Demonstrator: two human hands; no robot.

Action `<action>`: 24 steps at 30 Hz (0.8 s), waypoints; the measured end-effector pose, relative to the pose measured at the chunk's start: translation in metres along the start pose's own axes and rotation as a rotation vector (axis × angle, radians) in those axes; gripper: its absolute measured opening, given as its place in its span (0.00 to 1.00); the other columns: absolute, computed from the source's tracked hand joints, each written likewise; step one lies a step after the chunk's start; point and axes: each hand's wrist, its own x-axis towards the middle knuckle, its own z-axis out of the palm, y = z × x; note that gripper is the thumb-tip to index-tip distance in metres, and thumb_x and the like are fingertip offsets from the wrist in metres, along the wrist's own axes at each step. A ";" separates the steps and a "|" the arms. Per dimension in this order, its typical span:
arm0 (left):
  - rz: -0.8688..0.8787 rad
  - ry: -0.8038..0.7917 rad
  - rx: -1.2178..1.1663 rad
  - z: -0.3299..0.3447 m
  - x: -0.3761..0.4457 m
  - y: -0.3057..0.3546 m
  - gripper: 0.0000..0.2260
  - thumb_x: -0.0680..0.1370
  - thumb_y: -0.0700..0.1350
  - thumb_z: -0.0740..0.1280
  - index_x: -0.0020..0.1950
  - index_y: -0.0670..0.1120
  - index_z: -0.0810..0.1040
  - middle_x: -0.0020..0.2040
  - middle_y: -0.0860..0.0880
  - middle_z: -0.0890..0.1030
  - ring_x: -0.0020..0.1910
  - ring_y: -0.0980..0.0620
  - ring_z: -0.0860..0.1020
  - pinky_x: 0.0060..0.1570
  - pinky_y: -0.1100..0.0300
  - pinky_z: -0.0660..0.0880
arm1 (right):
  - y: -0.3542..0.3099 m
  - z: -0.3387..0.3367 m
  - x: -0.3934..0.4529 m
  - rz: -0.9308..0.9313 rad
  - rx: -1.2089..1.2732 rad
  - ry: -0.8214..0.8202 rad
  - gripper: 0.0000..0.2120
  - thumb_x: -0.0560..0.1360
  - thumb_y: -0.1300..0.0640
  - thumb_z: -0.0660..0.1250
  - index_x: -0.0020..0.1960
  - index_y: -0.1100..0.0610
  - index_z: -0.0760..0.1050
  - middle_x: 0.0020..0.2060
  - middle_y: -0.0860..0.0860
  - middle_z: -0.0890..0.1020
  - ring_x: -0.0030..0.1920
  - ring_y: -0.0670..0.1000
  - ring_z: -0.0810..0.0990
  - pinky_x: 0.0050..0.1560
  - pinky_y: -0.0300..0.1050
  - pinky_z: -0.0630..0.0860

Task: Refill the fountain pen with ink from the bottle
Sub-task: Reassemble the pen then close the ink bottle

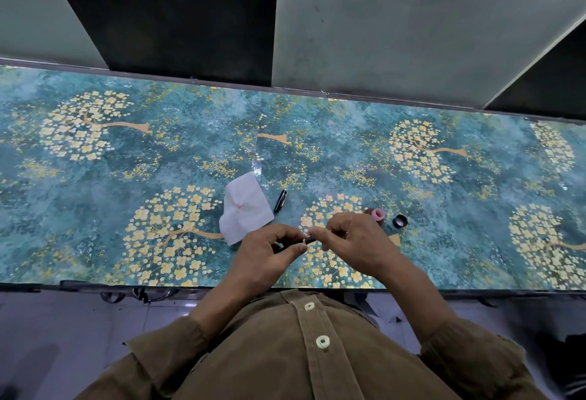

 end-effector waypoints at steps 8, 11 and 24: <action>-0.026 0.028 -0.016 -0.001 -0.001 -0.001 0.04 0.75 0.45 0.75 0.48 0.53 0.86 0.40 0.56 0.85 0.38 0.62 0.80 0.39 0.68 0.73 | -0.004 0.002 -0.005 0.081 0.294 -0.047 0.11 0.73 0.56 0.76 0.54 0.51 0.82 0.42 0.51 0.85 0.39 0.50 0.82 0.45 0.46 0.79; -0.036 0.015 -0.031 0.000 -0.004 0.000 0.04 0.75 0.45 0.75 0.48 0.53 0.86 0.41 0.56 0.86 0.38 0.62 0.81 0.40 0.63 0.76 | -0.004 0.005 -0.006 0.110 0.427 -0.063 0.06 0.74 0.62 0.74 0.51 0.58 0.84 0.40 0.57 0.86 0.36 0.46 0.82 0.42 0.44 0.79; 0.010 0.056 -0.071 0.000 -0.013 0.008 0.04 0.76 0.42 0.74 0.49 0.47 0.86 0.40 0.54 0.86 0.37 0.61 0.80 0.39 0.68 0.74 | -0.004 0.013 -0.009 0.110 0.565 -0.008 0.08 0.73 0.59 0.76 0.51 0.59 0.83 0.35 0.57 0.85 0.35 0.49 0.82 0.38 0.44 0.79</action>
